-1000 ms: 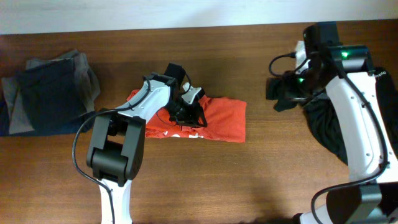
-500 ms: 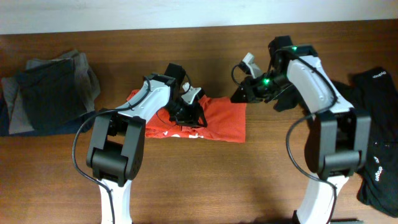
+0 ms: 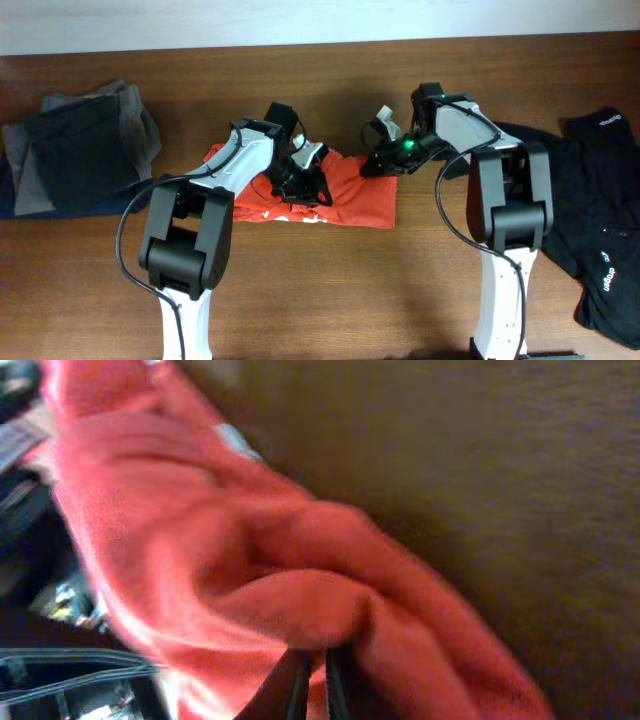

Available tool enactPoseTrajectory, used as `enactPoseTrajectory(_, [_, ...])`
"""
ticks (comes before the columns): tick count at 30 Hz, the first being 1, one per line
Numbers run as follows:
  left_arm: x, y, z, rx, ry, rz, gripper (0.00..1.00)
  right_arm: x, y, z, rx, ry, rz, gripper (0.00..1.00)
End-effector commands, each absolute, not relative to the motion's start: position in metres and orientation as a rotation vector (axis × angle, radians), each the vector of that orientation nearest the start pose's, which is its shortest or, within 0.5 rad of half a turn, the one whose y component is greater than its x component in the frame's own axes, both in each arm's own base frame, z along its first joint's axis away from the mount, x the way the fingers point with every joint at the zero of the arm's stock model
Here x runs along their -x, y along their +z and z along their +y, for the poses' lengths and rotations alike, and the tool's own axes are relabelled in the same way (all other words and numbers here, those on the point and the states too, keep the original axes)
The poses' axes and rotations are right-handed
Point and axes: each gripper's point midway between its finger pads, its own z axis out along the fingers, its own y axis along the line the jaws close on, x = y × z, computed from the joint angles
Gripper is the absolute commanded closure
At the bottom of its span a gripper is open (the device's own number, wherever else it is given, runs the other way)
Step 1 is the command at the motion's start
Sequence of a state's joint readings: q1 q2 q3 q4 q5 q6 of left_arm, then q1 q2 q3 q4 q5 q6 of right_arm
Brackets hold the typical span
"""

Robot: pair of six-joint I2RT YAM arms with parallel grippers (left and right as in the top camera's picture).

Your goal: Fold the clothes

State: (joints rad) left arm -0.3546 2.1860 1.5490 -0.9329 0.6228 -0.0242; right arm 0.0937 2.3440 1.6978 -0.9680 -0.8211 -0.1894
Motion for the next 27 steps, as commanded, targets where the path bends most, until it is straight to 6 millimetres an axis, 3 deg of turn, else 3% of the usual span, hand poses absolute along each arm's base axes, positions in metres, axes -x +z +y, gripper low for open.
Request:
enactPoseTrajectory(1, [-0.337,0.004,-0.22,-0.481,-0.869,3.142,0.57,-0.417,-0.023,0.138,0.227,0.931,3.042,0.87])
enactPoseTrajectory(6, [-0.334,0.004,-0.221,-0.487,-0.867,3.152,0.57,-0.419,-0.025,0.136,0.205,0.901,3.05,0.86])
enactPoseTrajectory(8, [-0.332,0.004,-0.22,-0.483,-0.867,3.163,0.63,-0.417,-0.023,0.136,0.2,0.905,3.06,0.86])
enactPoseTrajectory(11, [-0.337,0.026,-0.213,-0.458,-0.869,3.129,0.65,-0.418,0.0,0.135,0.209,0.904,3.061,0.86])
enactPoseTrajectory(13, [-0.349,0.066,-0.207,-0.456,-0.867,3.013,0.64,-0.429,0.032,0.134,0.236,0.876,3.004,0.86])
enactPoseTrajectory(15, [-0.36,0.103,-0.192,-0.444,-0.781,2.914,0.62,-0.443,0.08,0.136,0.275,0.849,2.895,0.82])
enactPoseTrajectory(19, [-0.375,0.142,-0.156,-0.378,-0.59,2.805,0.47,-0.451,0.145,0.136,0.323,0.807,2.748,0.81])
enactPoseTrajectory(21, [-0.381,0.152,-0.138,-0.325,-0.535,2.781,0.36,-0.447,0.173,0.136,0.34,0.79,2.692,0.8])
enactPoseTrajectory(23, [-0.388,0.153,-0.115,-0.274,-0.523,2.773,0.33,-0.438,0.195,0.128,0.341,0.715,2.673,0.8])
enactPoseTrajectory(27, [-0.4,0.141,-0.065,-0.155,-0.545,2.784,0.28,-0.413,0.229,0.104,0.312,0.52,2.682,0.79])
